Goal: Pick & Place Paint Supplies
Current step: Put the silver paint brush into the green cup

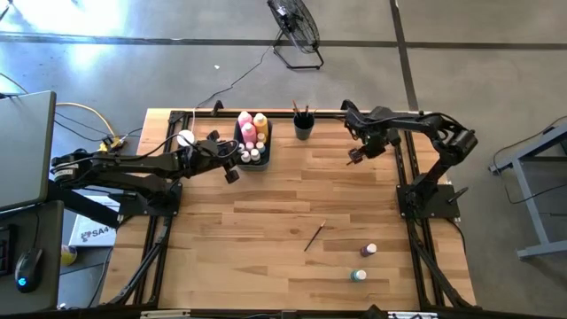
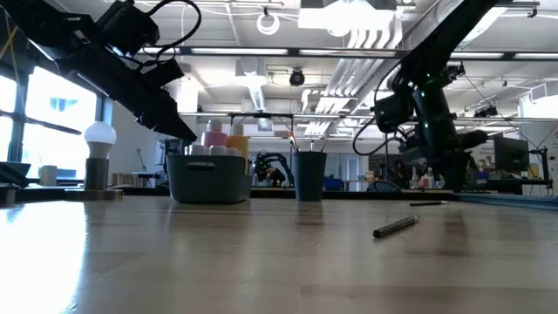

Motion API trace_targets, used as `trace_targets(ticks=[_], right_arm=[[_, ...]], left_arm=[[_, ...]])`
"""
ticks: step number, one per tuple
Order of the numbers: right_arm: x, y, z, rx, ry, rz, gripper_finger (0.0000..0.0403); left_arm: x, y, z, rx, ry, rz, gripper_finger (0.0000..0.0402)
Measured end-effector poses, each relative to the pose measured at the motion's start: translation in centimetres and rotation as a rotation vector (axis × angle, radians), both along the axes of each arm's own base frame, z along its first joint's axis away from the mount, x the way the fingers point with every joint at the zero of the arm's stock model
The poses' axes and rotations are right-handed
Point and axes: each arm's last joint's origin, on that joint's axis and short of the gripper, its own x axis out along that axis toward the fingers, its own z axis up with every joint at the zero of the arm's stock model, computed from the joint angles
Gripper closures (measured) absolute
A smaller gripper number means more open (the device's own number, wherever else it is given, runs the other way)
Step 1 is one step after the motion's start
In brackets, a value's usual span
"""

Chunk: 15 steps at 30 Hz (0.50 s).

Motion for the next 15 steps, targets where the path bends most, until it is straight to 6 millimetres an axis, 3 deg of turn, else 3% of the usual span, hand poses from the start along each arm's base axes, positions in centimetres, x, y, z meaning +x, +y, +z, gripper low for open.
trace_targets(ticks=[7,15], right_arm=[[0.26,-0.59,-0.96,-0.151,-0.025,-0.050,0.0401],[0.30,-0.89,-0.99,-0.164,-0.049,-0.062,0.0401]], left_arm=[[0.03,0.00,0.06,0.002,-0.007,0.000,0.0311],[0.02,0.00,0.05,0.002,-0.006,0.001,0.0311]])
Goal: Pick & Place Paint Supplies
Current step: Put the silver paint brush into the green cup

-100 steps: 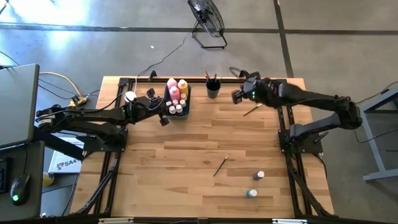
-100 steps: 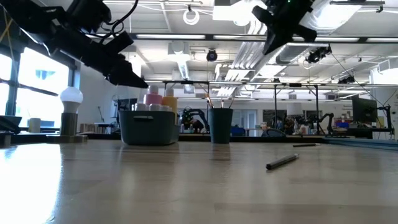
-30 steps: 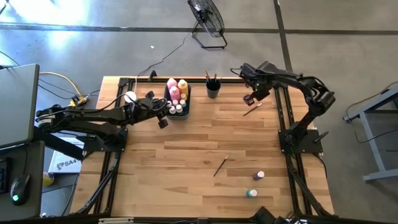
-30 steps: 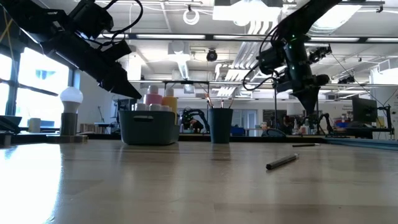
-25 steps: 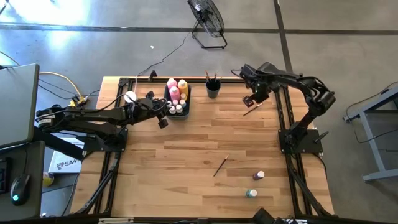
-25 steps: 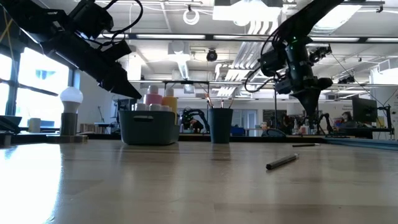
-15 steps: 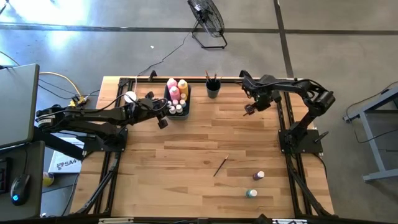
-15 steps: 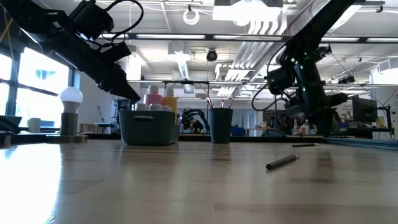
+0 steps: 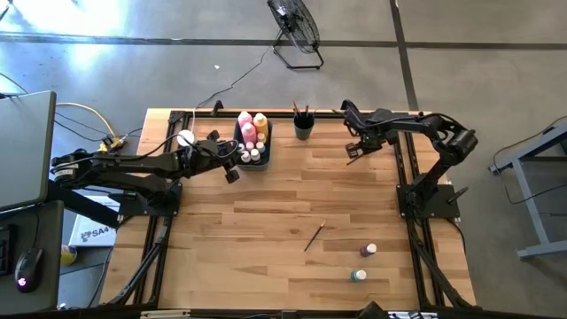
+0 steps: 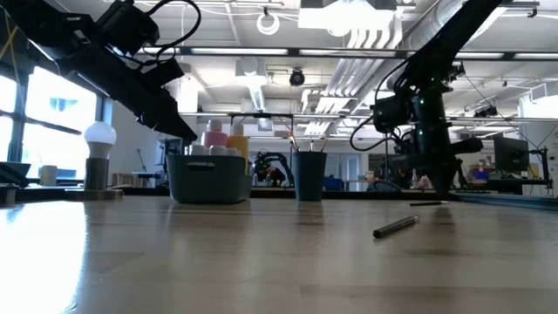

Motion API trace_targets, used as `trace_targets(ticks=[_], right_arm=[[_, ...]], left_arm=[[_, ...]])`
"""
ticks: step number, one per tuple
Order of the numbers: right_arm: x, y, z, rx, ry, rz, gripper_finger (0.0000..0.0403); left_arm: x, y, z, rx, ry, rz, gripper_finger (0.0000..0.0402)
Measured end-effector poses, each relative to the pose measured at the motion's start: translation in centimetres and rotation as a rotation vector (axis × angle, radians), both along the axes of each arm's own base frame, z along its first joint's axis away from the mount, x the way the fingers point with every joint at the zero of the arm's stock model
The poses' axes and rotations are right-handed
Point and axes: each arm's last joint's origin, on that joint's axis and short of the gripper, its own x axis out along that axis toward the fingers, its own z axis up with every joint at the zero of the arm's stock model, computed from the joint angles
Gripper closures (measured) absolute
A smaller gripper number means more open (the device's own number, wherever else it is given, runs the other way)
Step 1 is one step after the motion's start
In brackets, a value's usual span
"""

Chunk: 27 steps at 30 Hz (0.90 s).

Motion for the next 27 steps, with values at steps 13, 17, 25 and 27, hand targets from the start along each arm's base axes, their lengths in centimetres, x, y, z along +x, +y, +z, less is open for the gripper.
trace_targets(ticks=[13,17,25,27], right_arm=[[-0.3,0.3,-0.4,0.010,0.017,-0.010,0.0401],[-0.7,0.7,-1.4,0.000,0.004,-0.026,0.0401],[-0.5,0.5,-1.7,-0.049,-0.022,-0.023,0.0401],[-0.4,0.5,-1.7,-0.061,-0.029,-0.022,0.0401]], left_arm=[[0.0,0.0,-0.1,-0.004,0.009,0.000,0.0311],[0.0,0.0,-0.1,-0.004,0.010,0.001,0.0311],[0.0,0.0,-0.1,-0.003,0.008,0.001,0.0311],[0.0,0.0,-0.1,-0.003,0.008,0.001,0.0311]])
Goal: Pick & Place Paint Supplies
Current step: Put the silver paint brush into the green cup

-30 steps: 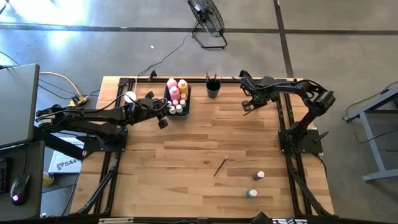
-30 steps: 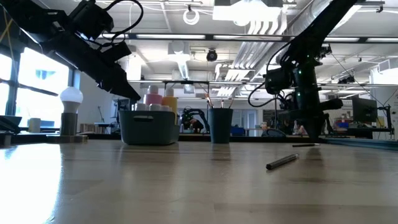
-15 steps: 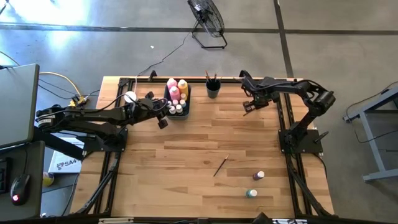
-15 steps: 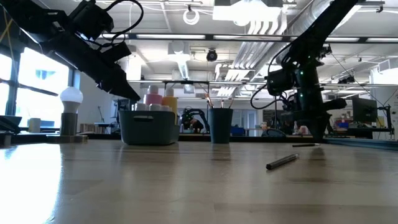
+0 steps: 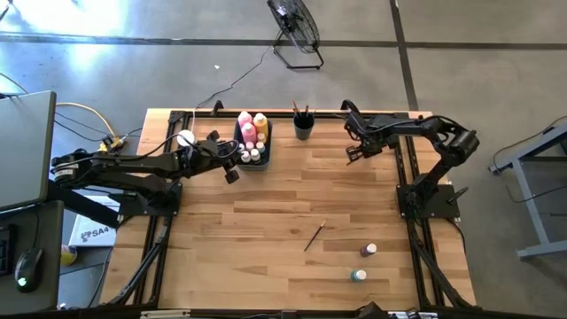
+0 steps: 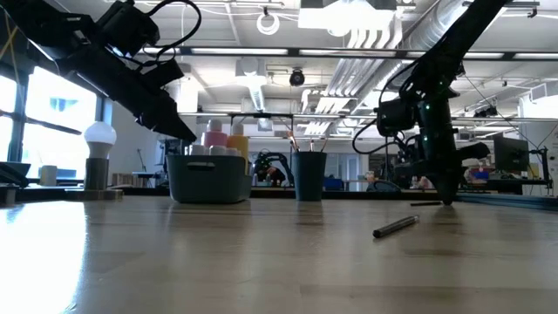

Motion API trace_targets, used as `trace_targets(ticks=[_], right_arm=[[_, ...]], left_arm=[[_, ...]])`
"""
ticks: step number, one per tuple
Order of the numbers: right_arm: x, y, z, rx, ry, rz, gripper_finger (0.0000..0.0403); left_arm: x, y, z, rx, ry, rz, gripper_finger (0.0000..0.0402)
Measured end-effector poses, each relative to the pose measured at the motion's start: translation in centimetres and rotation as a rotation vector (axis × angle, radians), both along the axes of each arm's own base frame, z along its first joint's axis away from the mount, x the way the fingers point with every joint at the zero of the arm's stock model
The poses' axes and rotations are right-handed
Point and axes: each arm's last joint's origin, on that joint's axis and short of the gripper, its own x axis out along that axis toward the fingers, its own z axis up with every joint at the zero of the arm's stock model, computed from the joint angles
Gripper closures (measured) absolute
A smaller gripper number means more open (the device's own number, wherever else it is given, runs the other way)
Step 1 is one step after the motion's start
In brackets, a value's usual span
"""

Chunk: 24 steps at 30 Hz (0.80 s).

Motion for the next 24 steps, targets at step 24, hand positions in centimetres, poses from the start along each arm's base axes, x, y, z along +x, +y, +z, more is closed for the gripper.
trace_targets(ticks=[24], right_arm=[[0.6,0.0,1.6,0.006,-0.191,0.028,0.0401]], left_arm=[[0.0,0.0,0.0,0.001,0.000,-0.001,0.0311]])
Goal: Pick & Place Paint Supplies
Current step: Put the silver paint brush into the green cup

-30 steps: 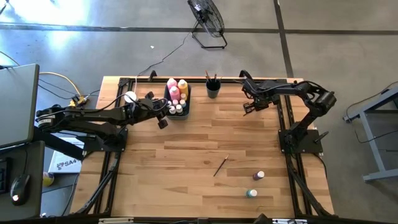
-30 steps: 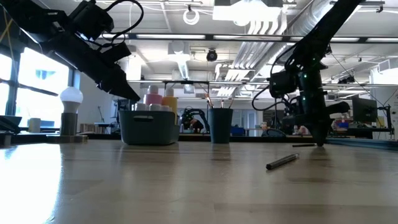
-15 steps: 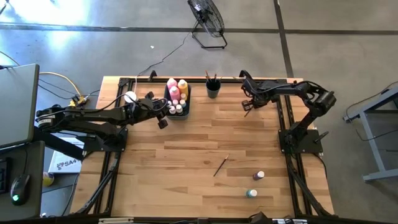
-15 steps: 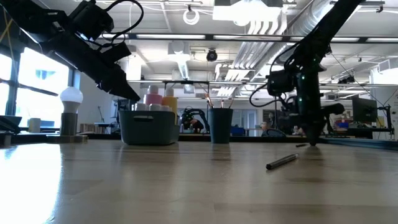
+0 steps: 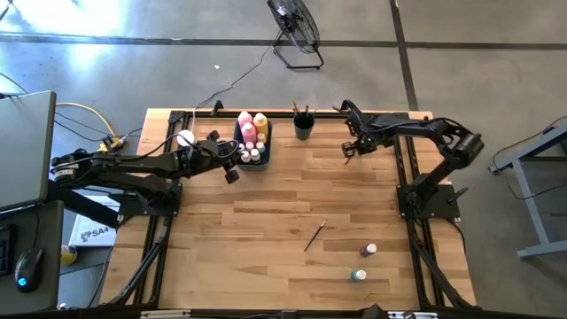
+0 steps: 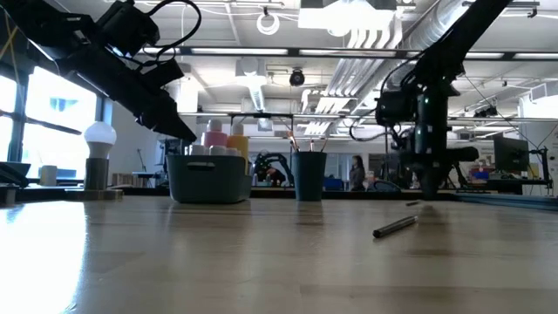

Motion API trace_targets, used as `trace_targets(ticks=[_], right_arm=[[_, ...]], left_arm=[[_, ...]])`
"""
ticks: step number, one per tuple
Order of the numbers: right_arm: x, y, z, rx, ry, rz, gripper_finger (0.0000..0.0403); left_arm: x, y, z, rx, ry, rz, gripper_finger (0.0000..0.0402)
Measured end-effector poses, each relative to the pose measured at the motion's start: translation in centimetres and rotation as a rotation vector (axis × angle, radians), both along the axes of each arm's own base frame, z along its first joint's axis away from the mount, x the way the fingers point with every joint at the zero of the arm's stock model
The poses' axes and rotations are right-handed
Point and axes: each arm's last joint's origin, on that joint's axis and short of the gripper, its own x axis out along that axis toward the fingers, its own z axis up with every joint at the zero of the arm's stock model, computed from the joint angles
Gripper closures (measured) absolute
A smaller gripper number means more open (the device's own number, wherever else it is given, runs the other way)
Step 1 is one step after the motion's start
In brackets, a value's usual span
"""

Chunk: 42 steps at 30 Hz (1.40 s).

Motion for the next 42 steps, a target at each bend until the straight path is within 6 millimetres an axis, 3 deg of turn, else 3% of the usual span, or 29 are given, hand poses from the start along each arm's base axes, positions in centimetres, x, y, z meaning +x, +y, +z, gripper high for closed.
trace_targets(ticks=[6,9,18,22,32,42], right_arm=[[0.3,1.1,3.5,-0.039,-0.215,0.033,0.0401],[0.8,1.5,4.2,-0.057,-0.270,0.058,0.0401],[3.8,2.5,2.0,-0.039,-0.267,0.118,0.0401],[4.1,2.9,0.9,-0.002,-0.216,0.130,0.0401],[3.6,3.6,0.5,0.047,-0.134,0.133,0.0401],[4.4,3.1,0.8,-0.005,-0.226,0.154,0.0401]], left_arm=[[0.0,0.0,0.0,0.000,0.000,0.000,0.0311],[0.0,0.0,0.0,0.000,0.000,0.000,0.0311],[0.0,0.0,0.0,-0.003,0.001,0.001,0.0311],[0.0,0.0,-0.1,-0.006,0.007,0.000,0.0311],[-0.1,0.0,-0.2,-0.020,0.013,0.005,0.0311],[-0.1,0.0,-0.2,-0.023,0.011,0.007,0.0311]])
